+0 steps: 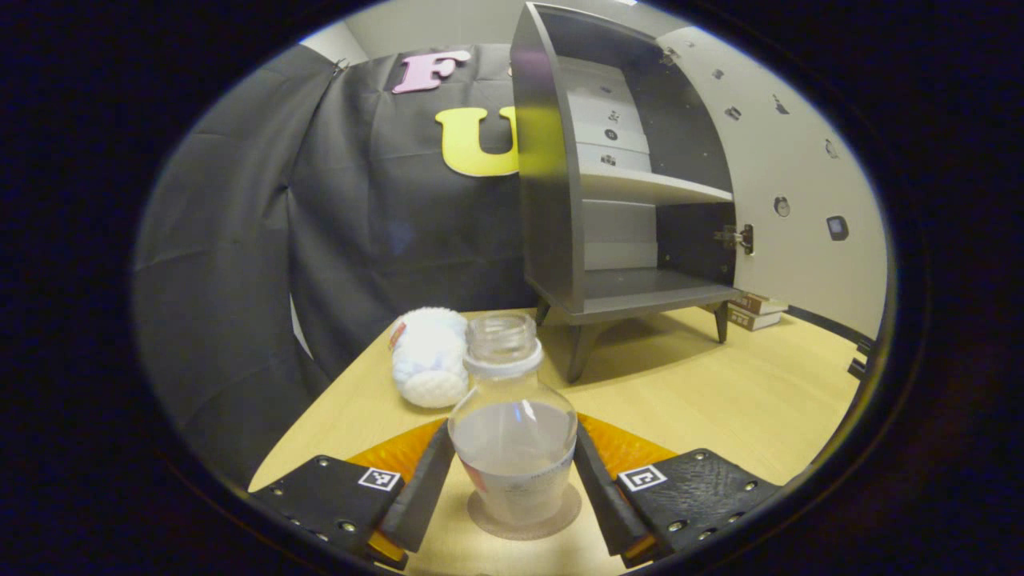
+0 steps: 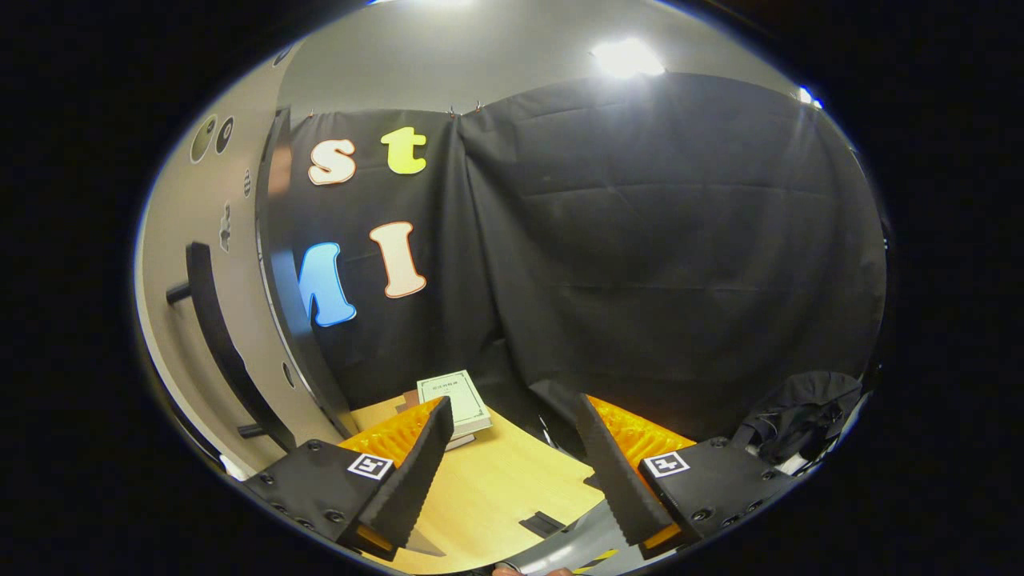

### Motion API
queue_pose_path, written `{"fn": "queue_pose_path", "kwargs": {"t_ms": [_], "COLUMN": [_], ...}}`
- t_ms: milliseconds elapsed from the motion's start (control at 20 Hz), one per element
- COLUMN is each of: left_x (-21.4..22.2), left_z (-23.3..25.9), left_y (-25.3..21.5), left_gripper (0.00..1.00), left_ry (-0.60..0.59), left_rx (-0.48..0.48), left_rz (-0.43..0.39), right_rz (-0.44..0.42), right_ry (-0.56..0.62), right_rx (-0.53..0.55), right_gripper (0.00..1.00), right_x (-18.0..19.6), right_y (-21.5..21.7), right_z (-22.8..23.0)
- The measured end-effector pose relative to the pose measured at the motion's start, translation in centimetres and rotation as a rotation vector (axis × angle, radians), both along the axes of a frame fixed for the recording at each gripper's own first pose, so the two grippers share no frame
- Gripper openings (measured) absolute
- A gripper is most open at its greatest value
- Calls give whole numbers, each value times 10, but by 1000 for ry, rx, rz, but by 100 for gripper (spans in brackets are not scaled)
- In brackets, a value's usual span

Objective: Open the cabinet door with the right hand, grasp the bottle in the cabinet with the left hand and place it on the coaster, then close the cabinet door with the right hand.

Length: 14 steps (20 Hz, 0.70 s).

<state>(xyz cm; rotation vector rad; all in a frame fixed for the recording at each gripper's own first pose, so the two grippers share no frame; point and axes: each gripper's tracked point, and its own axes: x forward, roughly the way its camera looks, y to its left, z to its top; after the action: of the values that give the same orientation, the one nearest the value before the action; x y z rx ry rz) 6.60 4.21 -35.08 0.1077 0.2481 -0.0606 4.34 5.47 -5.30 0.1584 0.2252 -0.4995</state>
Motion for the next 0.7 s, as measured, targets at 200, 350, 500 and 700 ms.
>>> {"fn": "queue_pose_path", "kwargs": {"t_ms": [200,350,500,700], "left_x": [-3,-4,-10,-18], "left_z": [35,62,90,147], "left_y": [-10,-18,-19,-23], "left_gripper": [82,83,83,83], "left_ry": [-38,-55,-58,-100], "left_rx": [49,78,103,94], "left_rz": [-46,-65,-31,37], "right_rz": [1,11,35,111], "right_ry": [17,21,-2,-21], "right_rx": [24,0,-20,-51], "right_gripper": [98,98,98,93], "right_x": [1,9,29,75], "right_y": [1,-1,-4,-7], "right_z": [-15,-19,-17,-12]}}
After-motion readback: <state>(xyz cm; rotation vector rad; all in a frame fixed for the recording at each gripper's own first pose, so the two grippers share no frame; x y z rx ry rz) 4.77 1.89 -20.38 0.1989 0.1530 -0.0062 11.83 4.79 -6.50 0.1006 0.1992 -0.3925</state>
